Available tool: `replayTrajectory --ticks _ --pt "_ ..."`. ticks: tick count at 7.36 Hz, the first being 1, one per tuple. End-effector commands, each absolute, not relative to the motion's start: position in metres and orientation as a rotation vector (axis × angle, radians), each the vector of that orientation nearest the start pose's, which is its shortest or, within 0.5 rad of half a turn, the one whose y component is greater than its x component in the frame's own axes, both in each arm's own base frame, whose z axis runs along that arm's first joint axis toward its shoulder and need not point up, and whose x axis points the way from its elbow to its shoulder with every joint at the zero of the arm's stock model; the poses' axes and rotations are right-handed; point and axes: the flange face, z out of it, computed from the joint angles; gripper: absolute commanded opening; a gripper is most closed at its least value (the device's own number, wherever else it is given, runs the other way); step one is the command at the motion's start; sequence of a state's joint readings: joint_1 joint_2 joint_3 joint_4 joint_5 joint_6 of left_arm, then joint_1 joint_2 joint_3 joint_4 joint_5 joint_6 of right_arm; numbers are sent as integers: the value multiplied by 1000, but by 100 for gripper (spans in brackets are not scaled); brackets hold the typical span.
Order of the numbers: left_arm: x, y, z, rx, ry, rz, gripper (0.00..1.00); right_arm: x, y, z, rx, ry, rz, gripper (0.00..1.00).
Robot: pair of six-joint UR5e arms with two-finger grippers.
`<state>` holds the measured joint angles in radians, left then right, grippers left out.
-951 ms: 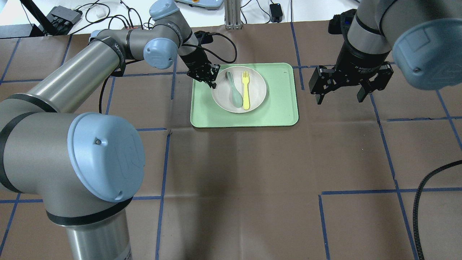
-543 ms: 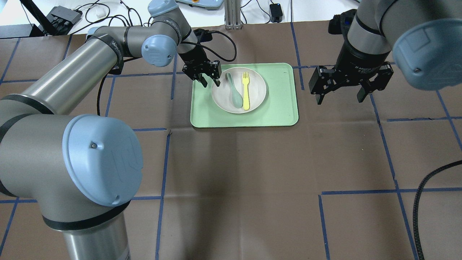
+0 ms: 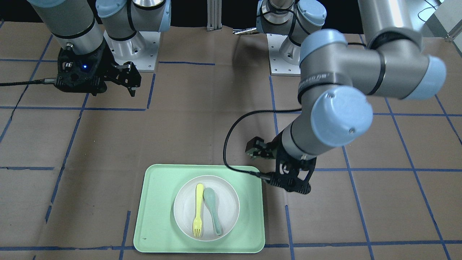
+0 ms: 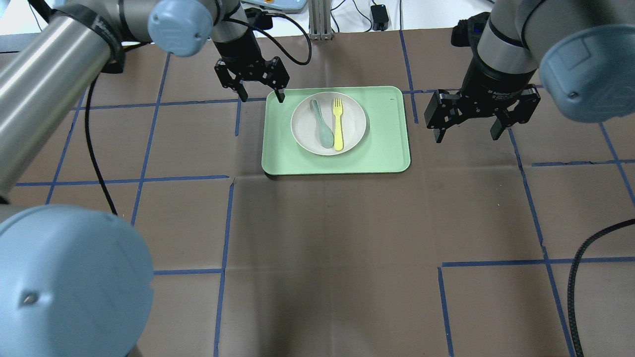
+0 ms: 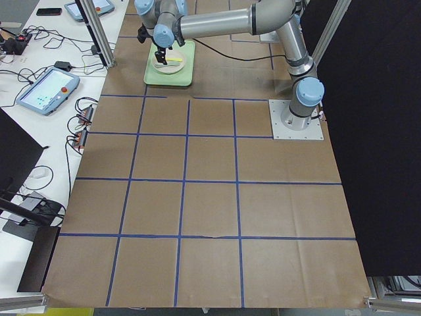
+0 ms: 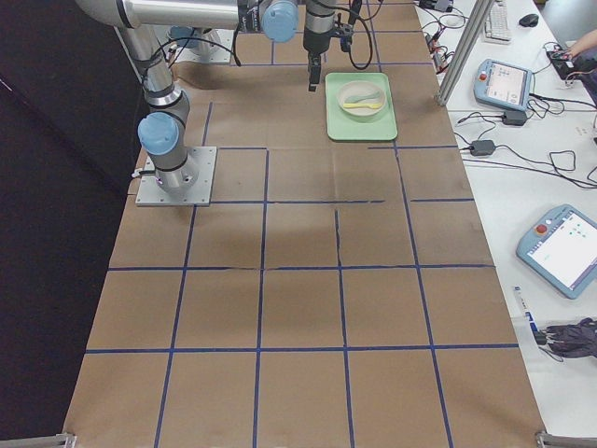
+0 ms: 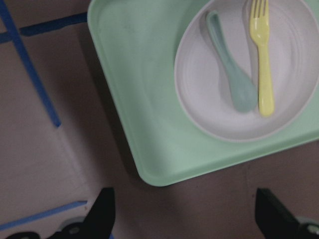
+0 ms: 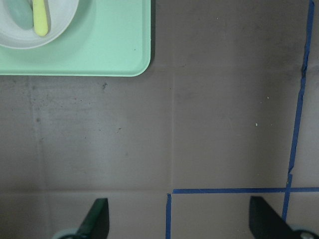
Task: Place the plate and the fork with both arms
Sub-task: 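Open the left gripper and lift it away from the plate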
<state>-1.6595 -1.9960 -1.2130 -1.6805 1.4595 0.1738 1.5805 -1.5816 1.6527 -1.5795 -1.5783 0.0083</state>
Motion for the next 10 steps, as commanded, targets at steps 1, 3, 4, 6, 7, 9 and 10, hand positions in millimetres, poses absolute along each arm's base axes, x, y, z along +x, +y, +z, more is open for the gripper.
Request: replayTrajectory --ticks 1,3,4,6,7,9,10 --pt "-177 -551 489 377 3172 321 100 137 -480 455 0 3144 82 100" --pt "-171 -484 542 410 3183 220 100 142 -485 459 -19 3145 7 100" --pt "-164 -465 543 431 3177 252 100 142 -489 464 -22 3147 -26 100" --pt "-137 -439 479 323 3199 401 100 145 -506 459 -5 3143 -65 100" --pt "-115 -433 460 255 3216 333 100 150 -523 456 -9 3143 -63 100" --pt "-96 -433 463 191 3214 278 100 168 -566 442 0 3141 -41 100" --pt "-90 -439 478 199 3141 189 100 190 -585 431 2 3139 -55 100"
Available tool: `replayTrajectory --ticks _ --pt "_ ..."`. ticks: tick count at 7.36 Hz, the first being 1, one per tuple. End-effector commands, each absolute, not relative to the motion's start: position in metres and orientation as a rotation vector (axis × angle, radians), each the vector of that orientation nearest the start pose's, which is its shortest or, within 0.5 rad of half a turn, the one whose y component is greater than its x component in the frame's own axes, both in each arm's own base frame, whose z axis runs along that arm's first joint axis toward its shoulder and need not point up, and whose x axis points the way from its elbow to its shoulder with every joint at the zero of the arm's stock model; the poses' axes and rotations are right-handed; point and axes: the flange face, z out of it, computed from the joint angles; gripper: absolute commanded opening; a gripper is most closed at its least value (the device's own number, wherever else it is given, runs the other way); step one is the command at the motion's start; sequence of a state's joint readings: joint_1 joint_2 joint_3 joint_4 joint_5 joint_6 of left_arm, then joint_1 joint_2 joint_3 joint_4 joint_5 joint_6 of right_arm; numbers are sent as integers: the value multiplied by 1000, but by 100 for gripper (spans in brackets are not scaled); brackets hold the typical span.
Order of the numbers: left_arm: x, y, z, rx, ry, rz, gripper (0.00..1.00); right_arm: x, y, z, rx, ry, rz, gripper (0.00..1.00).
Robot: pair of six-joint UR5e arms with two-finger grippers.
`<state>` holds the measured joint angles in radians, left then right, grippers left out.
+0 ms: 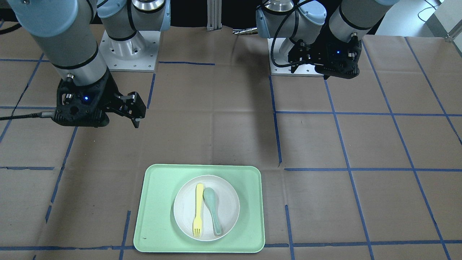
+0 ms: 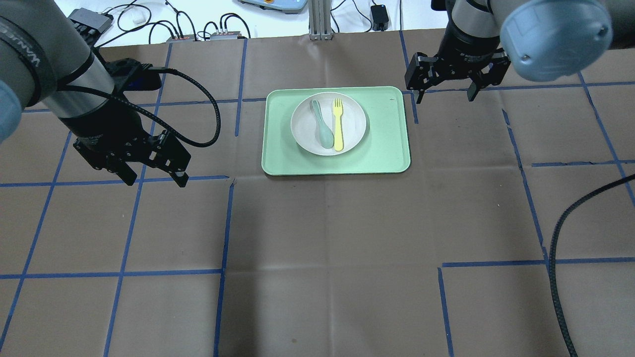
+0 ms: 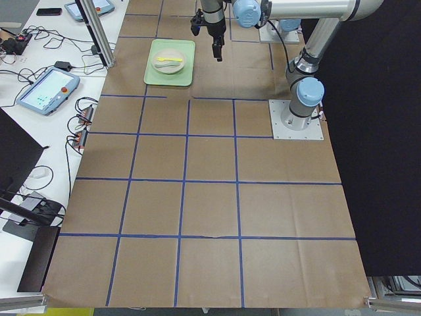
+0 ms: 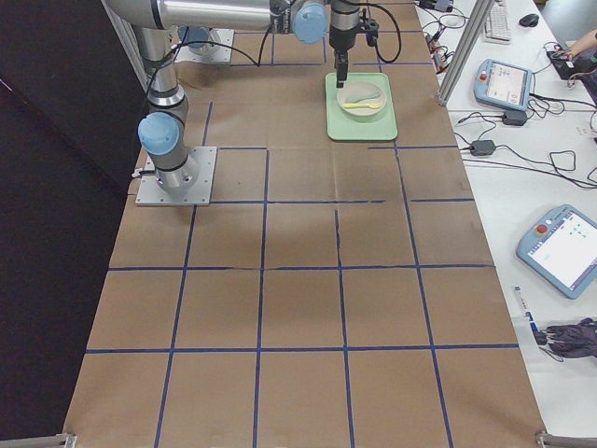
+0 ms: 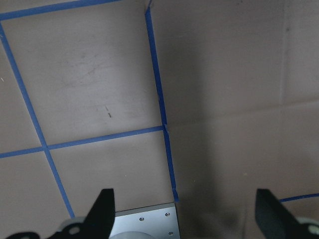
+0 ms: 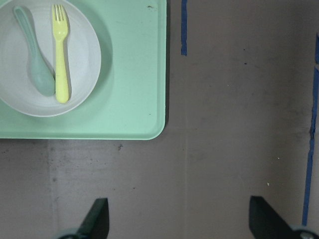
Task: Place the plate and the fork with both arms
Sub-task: 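Move the right gripper over the plate and grasp the yellow fork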
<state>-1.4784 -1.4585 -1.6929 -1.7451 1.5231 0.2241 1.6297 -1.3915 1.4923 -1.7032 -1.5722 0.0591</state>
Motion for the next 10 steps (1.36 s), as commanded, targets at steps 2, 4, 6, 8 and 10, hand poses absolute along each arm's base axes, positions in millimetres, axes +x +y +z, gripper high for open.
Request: replayTrajectory --ticks 2,4,6,8,10 --pt "-88 -448 492 115 3097 109 100 253 -632 396 62 3138 -43 100" --pt "-110 -448 485 166 3091 126 100 306 -675 362 53 3136 -45 100" --pt "-120 -453 480 202 3093 110 100 325 -685 336 165 3137 -23 100" --pt "-124 -451 470 210 3120 136 100 340 -692 295 150 3152 -8 100" --pt "-127 -448 469 217 3149 134 100 341 -694 270 150 3165 36 95"
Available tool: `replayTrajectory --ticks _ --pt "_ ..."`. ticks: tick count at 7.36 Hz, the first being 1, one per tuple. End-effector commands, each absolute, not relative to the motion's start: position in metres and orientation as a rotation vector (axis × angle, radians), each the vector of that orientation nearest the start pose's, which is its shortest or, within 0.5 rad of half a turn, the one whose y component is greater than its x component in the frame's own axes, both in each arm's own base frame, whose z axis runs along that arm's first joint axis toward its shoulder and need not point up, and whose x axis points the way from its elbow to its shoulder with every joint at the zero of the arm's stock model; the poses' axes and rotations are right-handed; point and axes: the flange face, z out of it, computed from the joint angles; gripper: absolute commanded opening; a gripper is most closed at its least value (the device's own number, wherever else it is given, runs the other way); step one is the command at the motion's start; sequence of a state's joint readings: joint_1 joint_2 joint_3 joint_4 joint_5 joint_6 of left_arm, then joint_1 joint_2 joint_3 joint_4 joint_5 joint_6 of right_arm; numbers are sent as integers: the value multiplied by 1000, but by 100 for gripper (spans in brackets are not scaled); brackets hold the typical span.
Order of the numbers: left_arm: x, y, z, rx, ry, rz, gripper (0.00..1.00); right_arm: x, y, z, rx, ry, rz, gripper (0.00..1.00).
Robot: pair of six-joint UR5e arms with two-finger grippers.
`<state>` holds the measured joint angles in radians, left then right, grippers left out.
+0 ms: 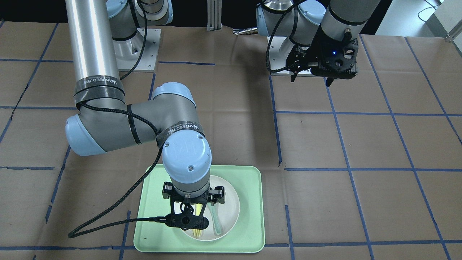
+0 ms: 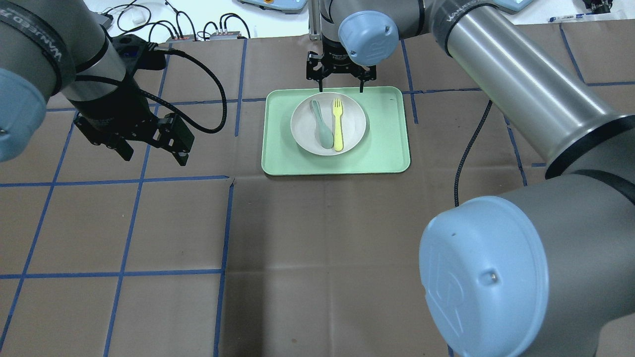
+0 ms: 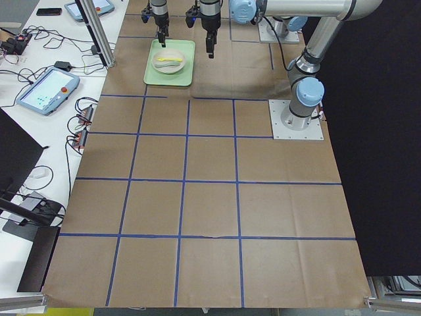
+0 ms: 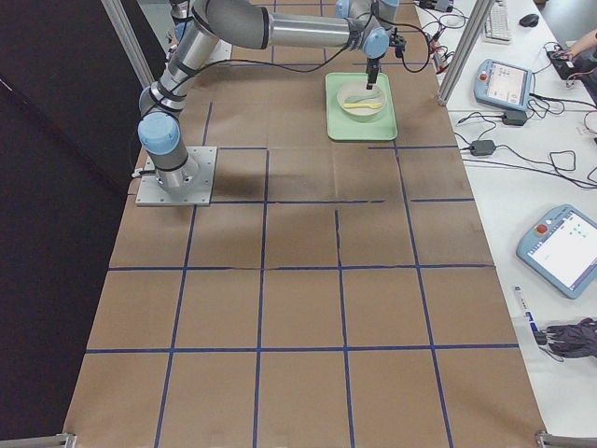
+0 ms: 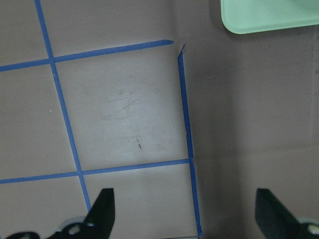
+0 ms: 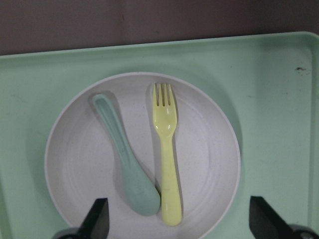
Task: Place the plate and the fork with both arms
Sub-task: 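Move the right gripper over the plate and grasp the yellow fork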
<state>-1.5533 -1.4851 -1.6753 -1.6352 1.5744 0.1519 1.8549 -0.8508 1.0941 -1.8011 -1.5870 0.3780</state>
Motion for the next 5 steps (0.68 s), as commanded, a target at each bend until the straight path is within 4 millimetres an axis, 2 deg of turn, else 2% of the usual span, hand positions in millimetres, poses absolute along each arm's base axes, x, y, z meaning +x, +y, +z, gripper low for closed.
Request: replayTrajectory --ticks 1,2,5 --pt "-125 -446 469 231 3141 137 100 341 -695 258 150 3169 57 88" --pt "-125 -445 469 239 3138 139 100 341 -694 242 150 3175 95 79" --pt "-125 -445 467 239 3136 149 100 340 -692 226 150 3177 99 61"
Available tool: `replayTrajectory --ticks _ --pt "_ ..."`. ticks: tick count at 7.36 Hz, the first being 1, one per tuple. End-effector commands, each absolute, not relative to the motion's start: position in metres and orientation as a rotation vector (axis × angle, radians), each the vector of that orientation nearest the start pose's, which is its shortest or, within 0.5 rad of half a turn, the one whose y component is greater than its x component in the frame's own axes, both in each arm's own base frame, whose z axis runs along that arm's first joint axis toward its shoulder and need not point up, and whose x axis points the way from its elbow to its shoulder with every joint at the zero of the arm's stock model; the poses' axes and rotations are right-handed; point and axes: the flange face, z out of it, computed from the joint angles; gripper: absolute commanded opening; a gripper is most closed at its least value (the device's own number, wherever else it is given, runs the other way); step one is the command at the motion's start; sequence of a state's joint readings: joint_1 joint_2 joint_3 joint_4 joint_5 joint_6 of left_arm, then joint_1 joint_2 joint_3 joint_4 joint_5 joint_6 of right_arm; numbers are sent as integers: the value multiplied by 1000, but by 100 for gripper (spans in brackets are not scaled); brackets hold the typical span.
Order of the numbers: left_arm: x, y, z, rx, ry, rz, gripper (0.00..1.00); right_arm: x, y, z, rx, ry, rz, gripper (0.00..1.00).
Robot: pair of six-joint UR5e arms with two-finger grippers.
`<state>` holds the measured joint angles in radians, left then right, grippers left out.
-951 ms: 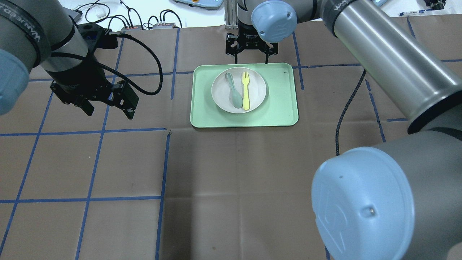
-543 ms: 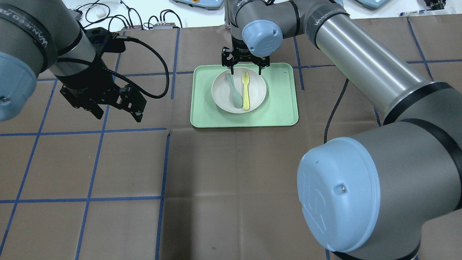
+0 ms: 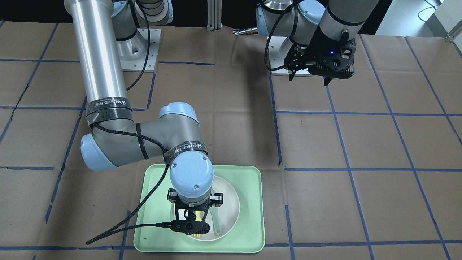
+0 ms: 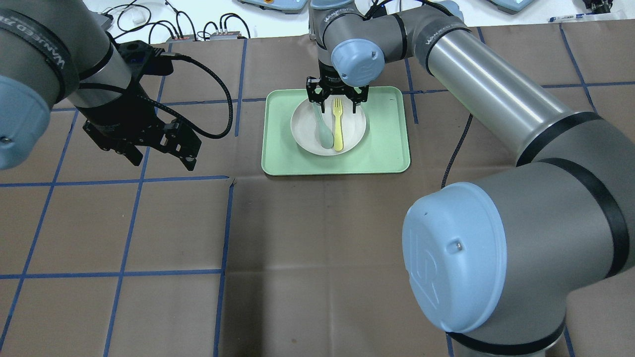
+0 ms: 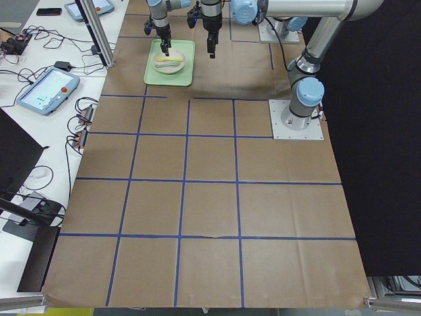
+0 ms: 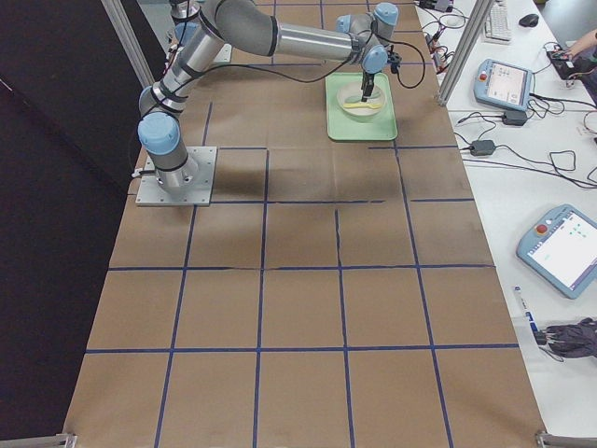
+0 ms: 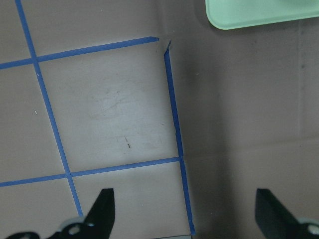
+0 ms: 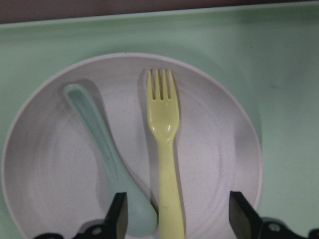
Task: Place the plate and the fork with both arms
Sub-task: 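Move the right gripper over the plate and grasp the yellow fork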
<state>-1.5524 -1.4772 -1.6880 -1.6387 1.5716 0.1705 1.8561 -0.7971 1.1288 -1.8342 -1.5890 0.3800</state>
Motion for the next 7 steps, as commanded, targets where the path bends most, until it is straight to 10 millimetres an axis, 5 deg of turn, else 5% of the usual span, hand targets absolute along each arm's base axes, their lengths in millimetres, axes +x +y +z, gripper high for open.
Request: replayTrajectory --ticks 1,7 --pt "-125 -446 466 239 3138 147 100 339 -692 221 153 3178 109 56" --pt "-125 -448 464 236 3138 154 100 341 -696 192 150 3182 140 53"
